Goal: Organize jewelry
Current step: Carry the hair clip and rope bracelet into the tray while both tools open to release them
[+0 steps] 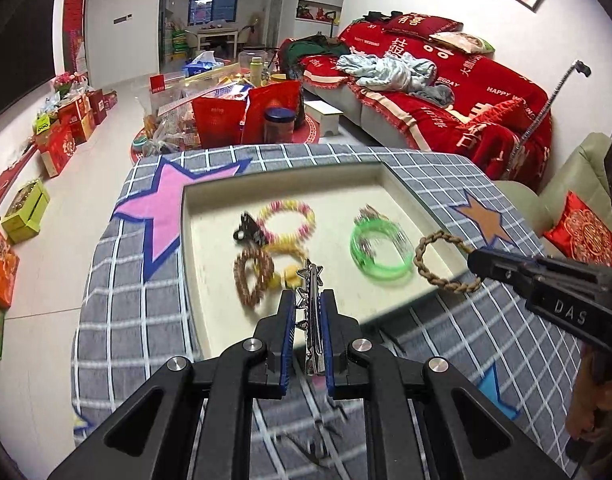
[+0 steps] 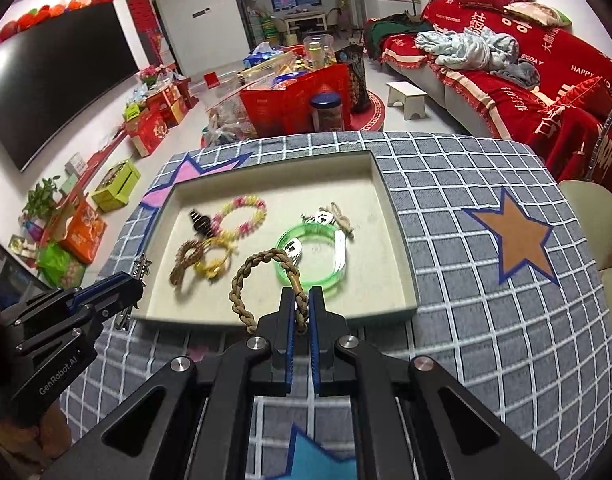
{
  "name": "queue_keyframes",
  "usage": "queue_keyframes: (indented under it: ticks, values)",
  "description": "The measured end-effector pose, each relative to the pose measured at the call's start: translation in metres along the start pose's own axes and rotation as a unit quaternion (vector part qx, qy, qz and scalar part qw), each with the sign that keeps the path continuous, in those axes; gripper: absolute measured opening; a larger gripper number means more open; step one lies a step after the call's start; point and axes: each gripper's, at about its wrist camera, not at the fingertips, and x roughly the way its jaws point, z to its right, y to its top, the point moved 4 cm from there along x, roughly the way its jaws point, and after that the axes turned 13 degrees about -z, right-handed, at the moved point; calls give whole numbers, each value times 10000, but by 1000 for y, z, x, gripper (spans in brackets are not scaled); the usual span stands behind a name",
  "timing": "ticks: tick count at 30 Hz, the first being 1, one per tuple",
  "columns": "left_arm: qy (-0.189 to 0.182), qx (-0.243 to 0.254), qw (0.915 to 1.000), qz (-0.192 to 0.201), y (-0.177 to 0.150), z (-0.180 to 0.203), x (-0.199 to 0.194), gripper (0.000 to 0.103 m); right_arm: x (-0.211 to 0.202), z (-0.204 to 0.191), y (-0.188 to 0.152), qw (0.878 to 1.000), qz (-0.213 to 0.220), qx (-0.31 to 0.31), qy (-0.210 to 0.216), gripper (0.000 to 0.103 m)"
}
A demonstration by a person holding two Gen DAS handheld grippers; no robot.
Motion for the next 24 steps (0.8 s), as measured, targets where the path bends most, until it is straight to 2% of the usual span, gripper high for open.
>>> queue_keyframes:
  ticks: [11, 17, 24]
  values:
    - [298, -15, 9994, -166, 49, 9, 53, 30, 44, 31, 41, 9989, -78, 472, -20, 7]
    - [558, 25, 9981, -259, 58, 10, 75, 30, 62, 49, 55, 9973, -128, 714, -90, 7]
    - [723, -16, 9965, -417, 56, 6, 91, 30, 82, 59, 55, 9959, -285, 853, -134, 7]
